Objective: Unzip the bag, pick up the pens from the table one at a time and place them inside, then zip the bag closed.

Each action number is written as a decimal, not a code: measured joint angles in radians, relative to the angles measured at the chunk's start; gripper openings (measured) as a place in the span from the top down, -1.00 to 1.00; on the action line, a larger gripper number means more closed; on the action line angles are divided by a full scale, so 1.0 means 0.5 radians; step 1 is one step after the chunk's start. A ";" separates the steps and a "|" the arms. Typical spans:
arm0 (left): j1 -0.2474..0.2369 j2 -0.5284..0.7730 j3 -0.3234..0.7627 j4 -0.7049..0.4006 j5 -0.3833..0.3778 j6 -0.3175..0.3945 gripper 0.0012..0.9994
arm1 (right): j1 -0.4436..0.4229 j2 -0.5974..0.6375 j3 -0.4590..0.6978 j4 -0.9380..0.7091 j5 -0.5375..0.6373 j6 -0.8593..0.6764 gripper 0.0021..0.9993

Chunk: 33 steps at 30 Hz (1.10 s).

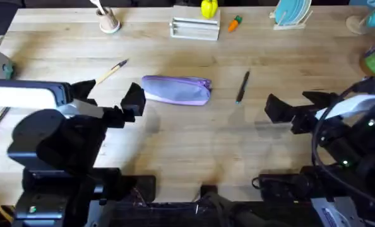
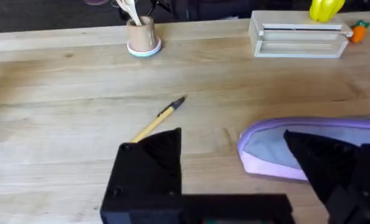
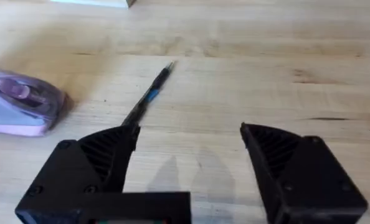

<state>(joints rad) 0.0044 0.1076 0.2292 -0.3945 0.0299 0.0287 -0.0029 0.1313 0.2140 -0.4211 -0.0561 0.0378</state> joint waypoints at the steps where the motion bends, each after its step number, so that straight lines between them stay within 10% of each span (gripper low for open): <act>1: 0.000 0.078 0.088 -0.031 0.000 0.020 -0.98 | 0.000 0.080 0.094 -0.070 -0.004 0.002 -0.99; 18: 0.000 1.590 1.620 -0.941 0.044 0.295 -0.99 | 0.000 1.503 1.828 -1.043 -0.042 0.015 -0.99; 33: 0.000 1.801 1.785 -1.054 0.039 0.354 -0.99 | 0.000 1.640 1.953 -1.104 -0.298 0.022 -0.99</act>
<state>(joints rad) 0.0044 1.0080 1.1217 -0.9218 0.0494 0.2056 -0.0029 0.9515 1.1904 -0.9730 -0.2052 0.0486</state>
